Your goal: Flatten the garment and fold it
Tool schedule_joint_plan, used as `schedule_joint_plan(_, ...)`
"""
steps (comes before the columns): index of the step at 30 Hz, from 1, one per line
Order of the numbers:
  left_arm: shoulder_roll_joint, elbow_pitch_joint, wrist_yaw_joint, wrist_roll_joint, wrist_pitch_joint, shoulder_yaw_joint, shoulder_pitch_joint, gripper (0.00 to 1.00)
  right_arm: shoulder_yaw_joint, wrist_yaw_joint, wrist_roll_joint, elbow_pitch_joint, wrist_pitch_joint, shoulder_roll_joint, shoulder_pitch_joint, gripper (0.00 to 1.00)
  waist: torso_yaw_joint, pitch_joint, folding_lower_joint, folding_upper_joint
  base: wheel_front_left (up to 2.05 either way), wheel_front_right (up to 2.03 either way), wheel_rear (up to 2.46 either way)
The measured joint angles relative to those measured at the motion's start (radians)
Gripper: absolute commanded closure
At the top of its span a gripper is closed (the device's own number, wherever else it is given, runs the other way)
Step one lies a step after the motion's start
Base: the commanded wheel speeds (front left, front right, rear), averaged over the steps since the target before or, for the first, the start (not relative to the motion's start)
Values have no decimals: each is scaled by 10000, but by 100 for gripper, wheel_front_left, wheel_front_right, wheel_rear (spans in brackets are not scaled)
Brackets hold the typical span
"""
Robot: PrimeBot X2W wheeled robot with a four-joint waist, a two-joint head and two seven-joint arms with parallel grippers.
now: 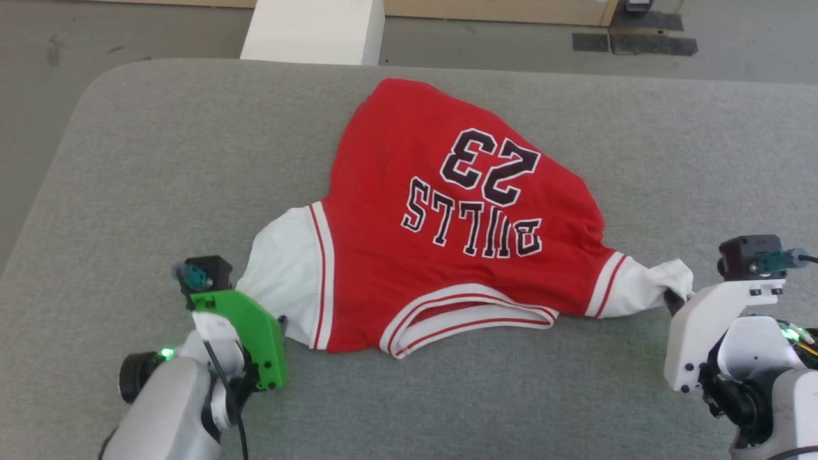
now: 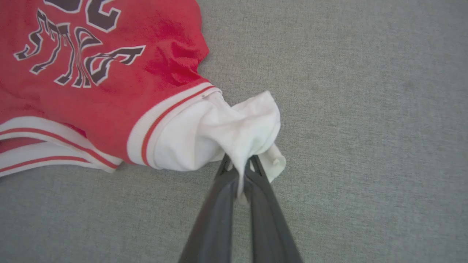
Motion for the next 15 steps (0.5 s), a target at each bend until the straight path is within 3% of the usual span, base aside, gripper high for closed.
schedule_joint_plan(4,52,374,-173,-280,738,-27,-292,0,113,0,13,-46,-31,-2,7,100,-171,163,0,0,0,0,0)
schedule_joint_plan(5,75,397,-213,-412,828,2,-310,71,104,0,15,-48,-42,0,11,100,-208,205,0,0,0,0,0)
schedule_joint_plan(6,107,395,-261,-489,832,23,-317,100,92,0,15,-50,-77,-2,17,100,-238,243,0,1,0,0,0)
schedule_joint_plan(15,-288,174,-581,-1413,-142,734,-74,100,-159,0,157,-17,-313,0,141,100,-192,181,0,0,0,0,0)
